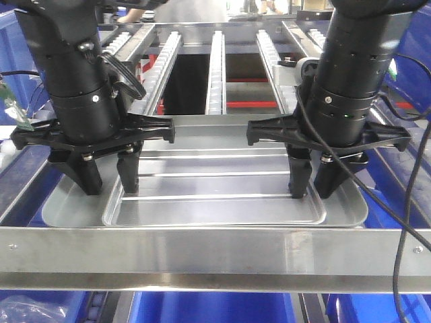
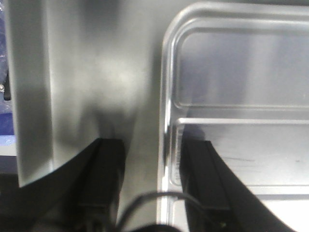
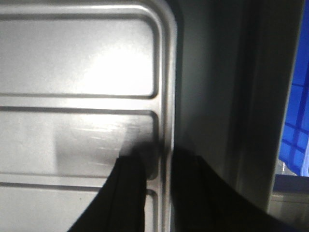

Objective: Grab silver tray and place in blue box
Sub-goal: 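Close both grippers on the opposite side rims of the silver tray, then lift the tray with both grippers and pull it toward the robot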

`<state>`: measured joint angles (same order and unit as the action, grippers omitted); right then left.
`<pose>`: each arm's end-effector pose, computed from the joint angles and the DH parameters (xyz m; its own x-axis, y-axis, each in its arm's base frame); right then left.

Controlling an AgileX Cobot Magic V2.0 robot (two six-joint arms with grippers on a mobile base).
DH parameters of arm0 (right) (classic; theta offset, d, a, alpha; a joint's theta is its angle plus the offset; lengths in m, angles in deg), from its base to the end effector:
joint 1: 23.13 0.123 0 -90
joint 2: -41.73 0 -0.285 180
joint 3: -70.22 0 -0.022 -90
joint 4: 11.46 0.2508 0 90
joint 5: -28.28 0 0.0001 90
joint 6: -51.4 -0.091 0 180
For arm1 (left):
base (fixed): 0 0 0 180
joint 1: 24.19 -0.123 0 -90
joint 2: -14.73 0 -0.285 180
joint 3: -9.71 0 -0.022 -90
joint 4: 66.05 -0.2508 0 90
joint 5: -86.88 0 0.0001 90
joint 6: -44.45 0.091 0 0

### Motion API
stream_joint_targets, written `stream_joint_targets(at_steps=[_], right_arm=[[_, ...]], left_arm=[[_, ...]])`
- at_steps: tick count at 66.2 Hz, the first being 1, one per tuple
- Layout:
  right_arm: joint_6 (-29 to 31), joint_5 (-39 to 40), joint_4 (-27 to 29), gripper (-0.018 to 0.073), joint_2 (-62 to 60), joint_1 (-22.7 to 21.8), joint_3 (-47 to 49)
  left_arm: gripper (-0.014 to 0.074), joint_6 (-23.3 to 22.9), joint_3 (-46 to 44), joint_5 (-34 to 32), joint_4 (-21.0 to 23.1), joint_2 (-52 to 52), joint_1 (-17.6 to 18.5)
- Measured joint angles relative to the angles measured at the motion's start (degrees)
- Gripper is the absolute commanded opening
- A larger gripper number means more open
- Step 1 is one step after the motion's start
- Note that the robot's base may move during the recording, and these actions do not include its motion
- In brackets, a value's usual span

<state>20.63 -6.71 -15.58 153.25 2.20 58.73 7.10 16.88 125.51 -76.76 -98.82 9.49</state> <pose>0.3278 0.1510 0.1857 -0.9339 0.0665 -0.3512 0.0183 0.9901 0.1390 0.3164 -0.1982 0.1907 -0.9289 0.0414 -0.3680 0.0759 0.9939 -0.0799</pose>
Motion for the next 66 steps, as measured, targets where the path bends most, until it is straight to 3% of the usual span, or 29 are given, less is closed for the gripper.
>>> stream_joint_targets(at_steps=[11,22,36,49,66], right_arm=[[0.0,0.0,0.0,0.0290,0.0,0.0,0.0],[0.0,0.1,0.0,0.0270,0.0,0.0,0.0],[0.0,0.1,-0.2,0.0041,0.0,0.0,0.0],[0.0,-0.1,-0.2,0.0056,0.0,-0.1,0.1],[0.0,-4.0,-0.2,0.0056,-0.8,-0.1,3.5]], left_arm=[[0.0145,0.0,-0.2,0.1,0.7,-0.1,0.0],[0.0002,0.0,-0.3,0.1,1.9,-0.3,0.0],[0.0007,0.0,-0.4,1.0,2.0,-0.3,0.0],[0.0006,0.0,-0.8,1.3,2.0,-0.4,0.0],[0.0006,1.1,-5.9,7.6,2.0,-1.4,0.0]])
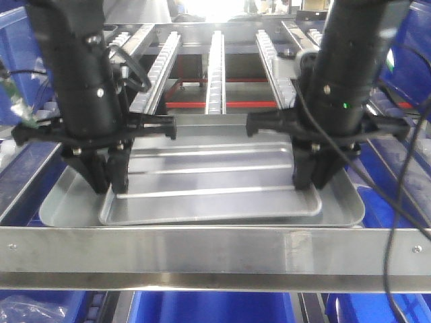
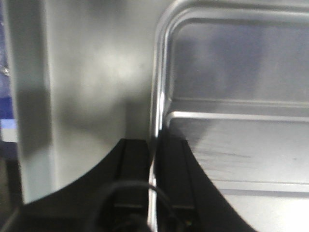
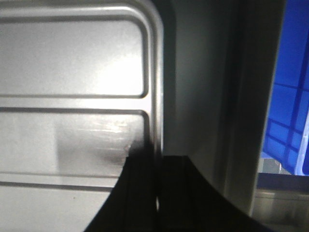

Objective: Grab silver tray and place in blue box
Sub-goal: 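Lift the tray with both grippers and pull it toward the robot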

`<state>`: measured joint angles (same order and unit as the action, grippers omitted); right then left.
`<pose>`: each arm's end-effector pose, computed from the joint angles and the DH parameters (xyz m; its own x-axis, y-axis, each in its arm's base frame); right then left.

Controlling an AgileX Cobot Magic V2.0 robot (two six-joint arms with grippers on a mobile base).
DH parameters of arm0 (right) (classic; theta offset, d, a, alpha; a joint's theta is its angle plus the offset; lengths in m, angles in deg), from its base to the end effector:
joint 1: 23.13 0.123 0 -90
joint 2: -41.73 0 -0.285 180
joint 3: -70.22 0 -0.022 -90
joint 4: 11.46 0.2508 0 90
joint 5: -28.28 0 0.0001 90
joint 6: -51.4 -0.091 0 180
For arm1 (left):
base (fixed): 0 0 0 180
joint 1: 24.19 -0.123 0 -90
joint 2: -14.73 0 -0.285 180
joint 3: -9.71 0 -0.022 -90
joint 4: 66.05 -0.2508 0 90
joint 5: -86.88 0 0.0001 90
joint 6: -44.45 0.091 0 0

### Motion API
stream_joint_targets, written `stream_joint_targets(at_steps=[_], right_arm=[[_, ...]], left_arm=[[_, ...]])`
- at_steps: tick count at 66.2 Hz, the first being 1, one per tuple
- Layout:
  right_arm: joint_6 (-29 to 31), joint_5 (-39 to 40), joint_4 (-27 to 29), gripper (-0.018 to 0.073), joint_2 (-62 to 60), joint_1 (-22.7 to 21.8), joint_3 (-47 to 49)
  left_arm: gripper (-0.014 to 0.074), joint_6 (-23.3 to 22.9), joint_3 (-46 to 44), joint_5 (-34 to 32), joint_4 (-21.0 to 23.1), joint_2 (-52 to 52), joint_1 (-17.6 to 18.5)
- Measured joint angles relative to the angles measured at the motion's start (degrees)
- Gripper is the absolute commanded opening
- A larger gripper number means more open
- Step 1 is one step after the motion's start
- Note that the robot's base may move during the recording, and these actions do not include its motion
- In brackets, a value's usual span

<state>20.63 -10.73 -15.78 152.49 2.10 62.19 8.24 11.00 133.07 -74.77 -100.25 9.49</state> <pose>0.3327 0.1520 0.2038 -0.9316 0.0694 -0.3568 0.0218 0.9905 0.1356 0.3240 -0.2039 0.2039 -0.9477 0.0316 -0.3177 0.0547 0.9964 -0.0641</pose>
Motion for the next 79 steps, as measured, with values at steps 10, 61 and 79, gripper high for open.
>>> stream_joint_targets(at_steps=[10,61,79], right_arm=[[-0.5,-2.9,0.0,0.0056,-2.0,0.0,1.1],[-12.1,-9.1,-0.8,0.0056,-18.4,8.1,-9.0],[-19.0,-9.9,-4.0,0.0056,-25.3,13.4,-14.6]], left_arm=[[0.0005,0.5,-1.9,2.3,0.5,1.0,-0.1],[0.0006,-4.5,5.7,11.0,-0.8,18.1,7.2],[0.0005,-12.4,13.9,10.5,-2.6,25.5,13.6]])
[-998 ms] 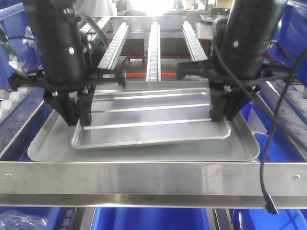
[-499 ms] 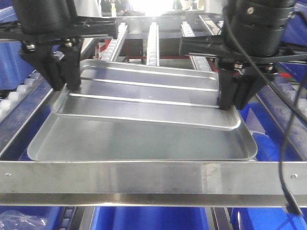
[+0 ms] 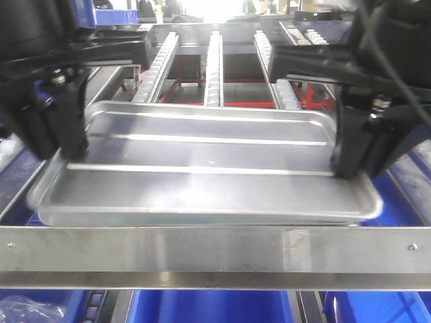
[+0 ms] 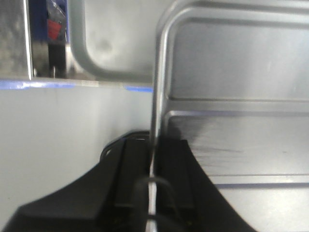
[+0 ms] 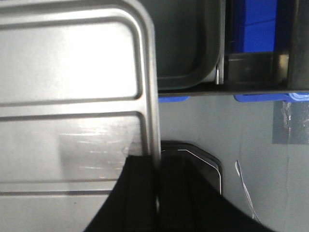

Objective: Grab silver tray and place in blue box
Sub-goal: 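Lift the tray with both grippers and pull it toward the robot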

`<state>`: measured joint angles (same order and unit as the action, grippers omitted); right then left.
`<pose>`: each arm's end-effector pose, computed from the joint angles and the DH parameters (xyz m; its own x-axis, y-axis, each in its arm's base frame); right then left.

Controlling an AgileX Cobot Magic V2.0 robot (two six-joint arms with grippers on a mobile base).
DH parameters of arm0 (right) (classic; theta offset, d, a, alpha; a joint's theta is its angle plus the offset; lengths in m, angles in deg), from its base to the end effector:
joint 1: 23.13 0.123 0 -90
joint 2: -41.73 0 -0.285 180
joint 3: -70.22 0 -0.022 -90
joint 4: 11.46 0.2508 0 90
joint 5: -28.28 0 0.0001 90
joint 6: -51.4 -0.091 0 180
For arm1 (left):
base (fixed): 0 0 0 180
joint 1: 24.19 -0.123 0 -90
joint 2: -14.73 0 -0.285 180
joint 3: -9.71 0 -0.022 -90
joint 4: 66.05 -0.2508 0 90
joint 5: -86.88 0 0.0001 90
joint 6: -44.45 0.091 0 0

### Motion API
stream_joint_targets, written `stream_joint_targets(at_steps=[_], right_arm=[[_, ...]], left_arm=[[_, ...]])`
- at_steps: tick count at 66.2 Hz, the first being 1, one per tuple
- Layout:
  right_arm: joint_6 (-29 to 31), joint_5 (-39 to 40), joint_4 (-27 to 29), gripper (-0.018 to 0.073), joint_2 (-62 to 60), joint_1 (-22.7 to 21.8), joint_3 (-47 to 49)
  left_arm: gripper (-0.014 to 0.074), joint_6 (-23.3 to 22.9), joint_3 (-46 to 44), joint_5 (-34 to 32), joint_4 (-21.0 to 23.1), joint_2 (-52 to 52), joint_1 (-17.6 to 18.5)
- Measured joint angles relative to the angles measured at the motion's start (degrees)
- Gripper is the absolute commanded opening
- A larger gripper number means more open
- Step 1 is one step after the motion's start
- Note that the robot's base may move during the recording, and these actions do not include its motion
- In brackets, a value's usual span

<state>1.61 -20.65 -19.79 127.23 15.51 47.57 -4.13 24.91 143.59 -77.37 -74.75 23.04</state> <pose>0.2080 0.1536 0.2667 -0.9237 0.1503 -0.3523 0.0811 0.9757 0.2035 0.1977 -0.1917 0.2809 -0.9373 0.0354 -0.3467 0.0767 0.9914 -0.1059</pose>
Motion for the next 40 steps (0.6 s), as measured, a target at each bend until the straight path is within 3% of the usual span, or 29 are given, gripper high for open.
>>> stream_joint_targets(at_steps=[13,40], right_arm=[[-3.1,-0.6,-0.9,0.0056,-2.9,4.8,-2.6],[-11.7,-2.6,-3.7,0.0056,-5.3,12.3,-6.4]], left_arm=[[0.0005,-6.6,5.1,0.4,-2.5,4.8,4.3],[0.0005,-10.7,8.8,1.0,-2.6,8.2,9.0]])
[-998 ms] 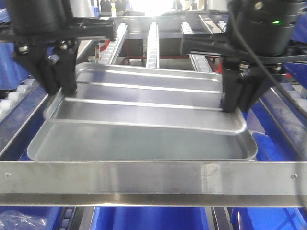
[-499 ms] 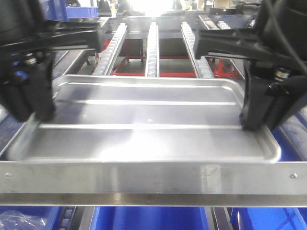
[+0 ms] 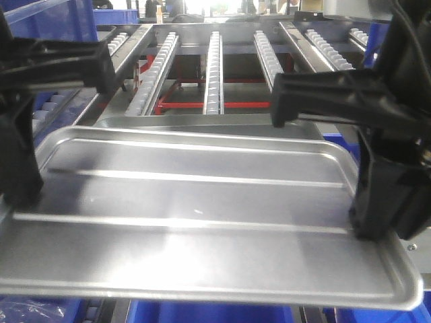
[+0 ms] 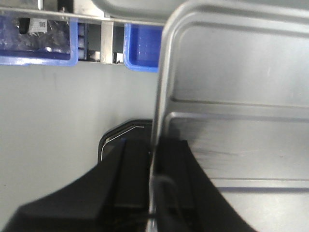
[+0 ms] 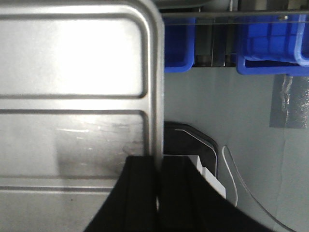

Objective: Grab silver tray and place in blue box
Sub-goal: 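Lift the tray with both grippers and pull it toward the robot, then hold the tray level in both grippers while the base drives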

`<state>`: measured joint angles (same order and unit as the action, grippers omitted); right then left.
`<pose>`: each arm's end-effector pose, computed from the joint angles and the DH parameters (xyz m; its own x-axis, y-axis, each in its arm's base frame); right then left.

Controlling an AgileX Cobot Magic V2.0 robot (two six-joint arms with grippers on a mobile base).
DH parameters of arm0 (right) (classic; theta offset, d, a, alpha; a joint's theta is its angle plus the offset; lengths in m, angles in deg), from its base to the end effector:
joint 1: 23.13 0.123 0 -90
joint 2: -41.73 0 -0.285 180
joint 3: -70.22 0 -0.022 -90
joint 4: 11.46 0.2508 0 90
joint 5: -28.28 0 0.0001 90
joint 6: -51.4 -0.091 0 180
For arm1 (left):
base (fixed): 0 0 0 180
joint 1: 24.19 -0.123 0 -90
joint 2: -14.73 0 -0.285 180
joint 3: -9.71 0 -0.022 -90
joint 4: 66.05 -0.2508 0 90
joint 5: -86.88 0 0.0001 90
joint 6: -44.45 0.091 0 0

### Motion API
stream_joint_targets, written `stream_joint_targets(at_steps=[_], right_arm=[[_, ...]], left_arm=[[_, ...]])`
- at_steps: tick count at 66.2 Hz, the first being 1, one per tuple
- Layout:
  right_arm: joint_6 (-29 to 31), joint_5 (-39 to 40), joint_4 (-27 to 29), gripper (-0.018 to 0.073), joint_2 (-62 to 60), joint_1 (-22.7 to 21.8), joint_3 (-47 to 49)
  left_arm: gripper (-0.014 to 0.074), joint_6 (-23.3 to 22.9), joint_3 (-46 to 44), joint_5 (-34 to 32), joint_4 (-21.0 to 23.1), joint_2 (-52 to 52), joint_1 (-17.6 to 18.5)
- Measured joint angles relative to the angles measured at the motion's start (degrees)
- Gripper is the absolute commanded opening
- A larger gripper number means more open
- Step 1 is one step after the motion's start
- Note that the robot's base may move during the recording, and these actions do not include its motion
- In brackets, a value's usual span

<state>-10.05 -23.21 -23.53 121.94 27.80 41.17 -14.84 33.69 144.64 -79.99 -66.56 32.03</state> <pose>0.1540 0.1661 0.2574 -0.9398 0.1065 -0.3248 0.0477 0.9818 0.1838 0.1442 -0.1822 0.2750 -0.9398 0.0221 -0.3411 0.0666 0.9906 -0.1192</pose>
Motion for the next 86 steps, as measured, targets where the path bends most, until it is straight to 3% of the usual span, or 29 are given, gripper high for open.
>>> stream_joint_targets(at_steps=[13,86], right_arm=[[-1.0,-0.8,-1.0,0.0056,-0.1,0.8,-0.1],[-1.4,-0.8,-1.2,0.0056,-0.3,0.8,-0.1]], left_arm=[[0.0005,-2.3,0.4,0.7,-1.7,0.0,2.7],[0.0005,-2.9,0.4,0.7,-2.0,0.1,2.9]])
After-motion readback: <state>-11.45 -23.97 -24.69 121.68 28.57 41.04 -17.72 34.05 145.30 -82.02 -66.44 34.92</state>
